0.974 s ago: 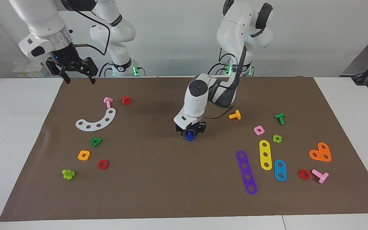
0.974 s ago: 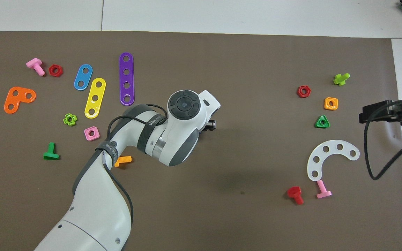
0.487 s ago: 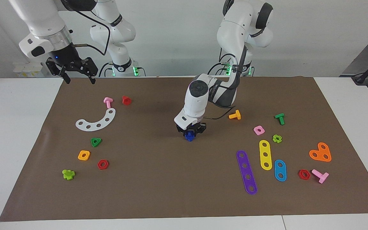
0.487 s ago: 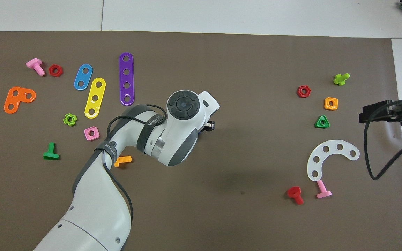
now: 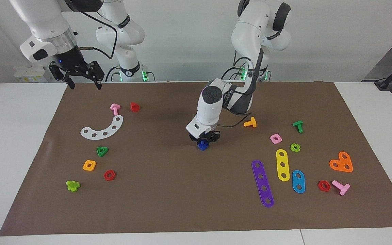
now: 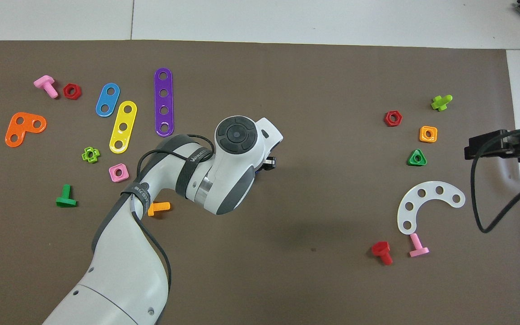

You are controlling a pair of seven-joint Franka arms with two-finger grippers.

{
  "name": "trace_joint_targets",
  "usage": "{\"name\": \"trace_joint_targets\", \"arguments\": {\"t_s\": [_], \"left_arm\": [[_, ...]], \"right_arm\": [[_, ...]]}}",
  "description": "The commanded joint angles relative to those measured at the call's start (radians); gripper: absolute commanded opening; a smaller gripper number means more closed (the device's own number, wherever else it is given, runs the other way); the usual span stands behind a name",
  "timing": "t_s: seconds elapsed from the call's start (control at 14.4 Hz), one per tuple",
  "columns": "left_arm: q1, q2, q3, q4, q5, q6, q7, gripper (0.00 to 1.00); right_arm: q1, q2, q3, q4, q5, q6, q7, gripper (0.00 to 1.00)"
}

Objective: Unscrew and place screws in storage area

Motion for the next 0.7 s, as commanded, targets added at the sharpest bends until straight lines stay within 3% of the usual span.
{"name": "trace_joint_targets", "arguments": {"t_s": [0.0,0.42,0.63], "left_arm": [[0.000,-0.024,0.008,-0.003,0.018,-0.037,0.008,0.38],[0.001,-0.019,0.008,0.056,0.017,-0.098,0.008,0.38],[0.021,0.014,0.014,0.177,0.006,-0.238,0.008,0.39]], "right_arm": [[-0.005,-0.015,0.002,-0.019,0.016,0.009,-0.020,1.00],[-0.005,-0.015,0.002,-0.019,0.016,0.009,-0.020,1.00],[-0.005,-0.015,0.002,-0.019,0.016,0.009,-0.020,1.00]]}}
